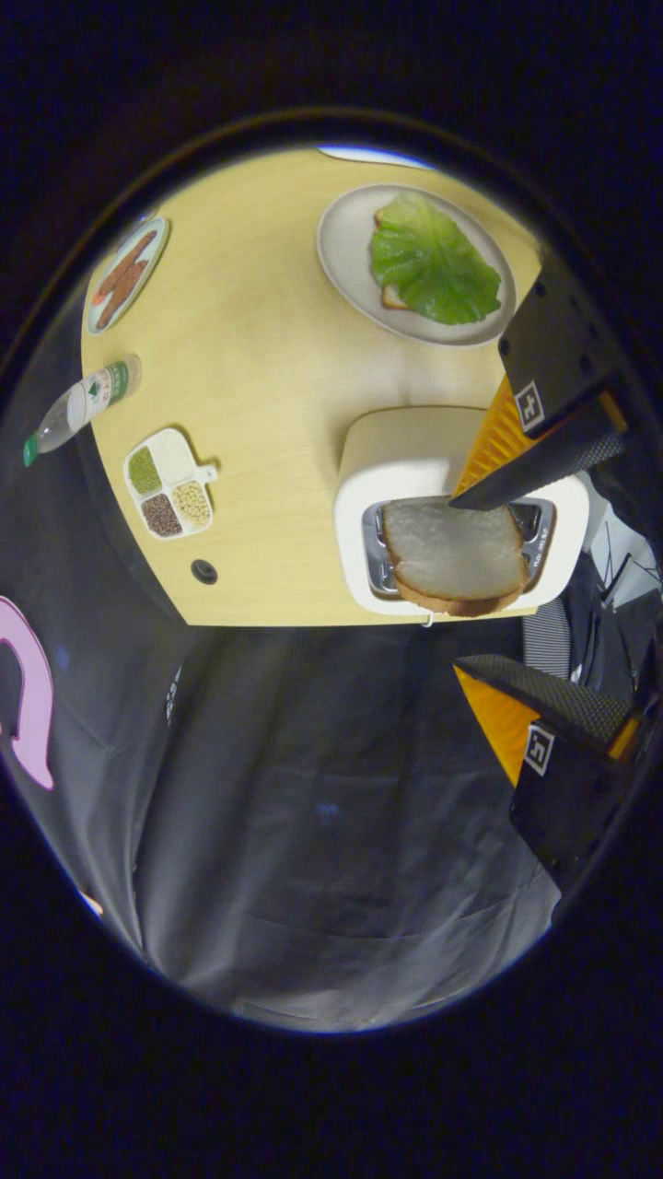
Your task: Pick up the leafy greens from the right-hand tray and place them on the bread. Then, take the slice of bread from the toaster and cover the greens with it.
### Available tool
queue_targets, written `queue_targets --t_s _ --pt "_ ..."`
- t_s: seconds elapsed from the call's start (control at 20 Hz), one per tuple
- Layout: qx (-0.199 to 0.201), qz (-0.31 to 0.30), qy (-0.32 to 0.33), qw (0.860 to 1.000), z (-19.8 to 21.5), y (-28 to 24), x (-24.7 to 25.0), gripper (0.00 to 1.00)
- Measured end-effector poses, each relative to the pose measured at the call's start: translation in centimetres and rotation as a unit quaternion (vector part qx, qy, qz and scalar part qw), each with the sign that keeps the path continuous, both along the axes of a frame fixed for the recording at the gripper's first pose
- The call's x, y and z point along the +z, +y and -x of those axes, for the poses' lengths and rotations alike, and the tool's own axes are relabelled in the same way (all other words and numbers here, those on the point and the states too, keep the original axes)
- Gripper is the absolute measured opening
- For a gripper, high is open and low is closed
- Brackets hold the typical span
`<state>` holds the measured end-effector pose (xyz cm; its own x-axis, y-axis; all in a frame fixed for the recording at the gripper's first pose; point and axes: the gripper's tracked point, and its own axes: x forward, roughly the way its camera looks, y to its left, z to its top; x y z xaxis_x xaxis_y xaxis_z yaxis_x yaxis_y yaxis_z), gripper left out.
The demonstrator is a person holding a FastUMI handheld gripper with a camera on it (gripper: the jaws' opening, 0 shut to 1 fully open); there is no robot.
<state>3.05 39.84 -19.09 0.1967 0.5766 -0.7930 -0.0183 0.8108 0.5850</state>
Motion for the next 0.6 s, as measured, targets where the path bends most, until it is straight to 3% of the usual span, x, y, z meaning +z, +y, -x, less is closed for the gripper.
queue_targets --t_s 0.1,0.6 --pt "0.017 0.018 0.001 1.000 0.5 -0.1 -1.0 0.87" --pt "0.029 0.062 0.026 0.997 0.4 -2.5 -2.7 0.30"
